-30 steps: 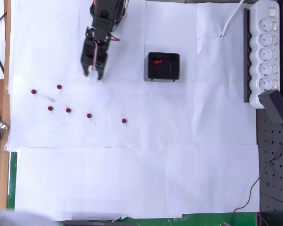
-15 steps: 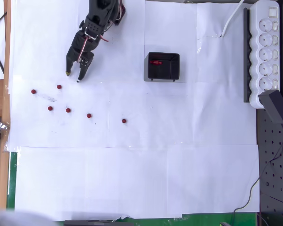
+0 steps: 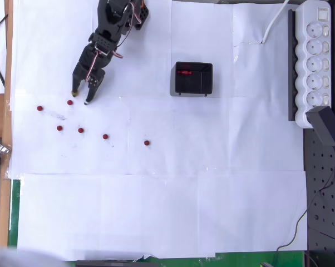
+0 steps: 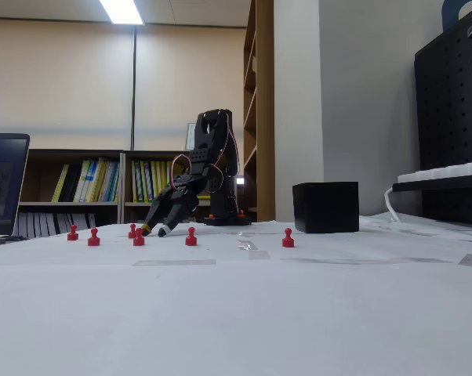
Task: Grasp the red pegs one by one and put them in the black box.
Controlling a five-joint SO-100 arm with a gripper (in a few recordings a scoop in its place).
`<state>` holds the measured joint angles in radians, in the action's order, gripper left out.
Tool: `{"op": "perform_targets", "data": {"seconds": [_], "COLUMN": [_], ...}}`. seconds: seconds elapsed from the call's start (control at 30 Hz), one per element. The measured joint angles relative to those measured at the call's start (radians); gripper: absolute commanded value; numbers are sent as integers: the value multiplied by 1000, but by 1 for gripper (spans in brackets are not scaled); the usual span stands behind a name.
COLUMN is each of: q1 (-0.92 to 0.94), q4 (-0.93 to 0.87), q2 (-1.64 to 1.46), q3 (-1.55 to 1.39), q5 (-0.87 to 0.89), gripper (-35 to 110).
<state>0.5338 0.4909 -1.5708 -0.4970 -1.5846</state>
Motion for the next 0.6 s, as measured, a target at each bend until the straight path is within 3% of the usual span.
{"op": "perform_targets", "data": {"seconds": [0.6], "q1": [44], "q4": [5], "q2": [-115], "q3": [-133], "q5": [0], "gripper": [15]}}
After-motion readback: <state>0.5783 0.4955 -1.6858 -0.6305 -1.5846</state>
